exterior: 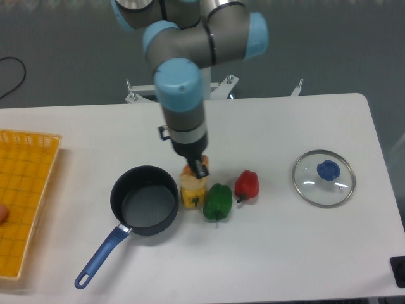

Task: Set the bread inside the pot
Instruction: 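Lift the bread and carry it over the dark saucepan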

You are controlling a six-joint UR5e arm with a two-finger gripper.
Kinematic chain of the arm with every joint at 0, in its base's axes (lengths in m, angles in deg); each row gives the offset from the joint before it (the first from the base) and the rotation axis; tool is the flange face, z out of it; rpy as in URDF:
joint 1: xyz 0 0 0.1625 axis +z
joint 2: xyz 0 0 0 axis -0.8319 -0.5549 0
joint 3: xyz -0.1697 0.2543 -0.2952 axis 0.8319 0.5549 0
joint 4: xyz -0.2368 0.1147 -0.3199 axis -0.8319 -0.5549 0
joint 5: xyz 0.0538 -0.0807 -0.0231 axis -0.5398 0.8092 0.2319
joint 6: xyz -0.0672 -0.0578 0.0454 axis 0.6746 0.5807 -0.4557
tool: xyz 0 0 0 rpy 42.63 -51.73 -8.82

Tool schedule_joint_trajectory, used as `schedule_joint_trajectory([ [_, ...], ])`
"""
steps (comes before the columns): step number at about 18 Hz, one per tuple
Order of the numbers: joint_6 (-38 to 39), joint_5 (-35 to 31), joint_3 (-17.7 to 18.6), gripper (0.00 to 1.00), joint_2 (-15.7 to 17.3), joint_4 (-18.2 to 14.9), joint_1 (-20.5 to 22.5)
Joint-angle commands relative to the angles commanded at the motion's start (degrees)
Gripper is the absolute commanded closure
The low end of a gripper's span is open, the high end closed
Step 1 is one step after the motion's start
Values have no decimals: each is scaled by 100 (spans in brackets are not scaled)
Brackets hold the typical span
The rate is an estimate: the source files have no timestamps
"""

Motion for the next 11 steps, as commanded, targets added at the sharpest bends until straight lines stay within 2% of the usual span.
schedule_joint_trajectory([
  [6, 765, -35, -97, 95, -210, 70, -484],
  [10, 1029, -35, -263, 95, -369, 70, -616],
  [11, 1038, -35, -281, 90, -387, 70, -625],
])
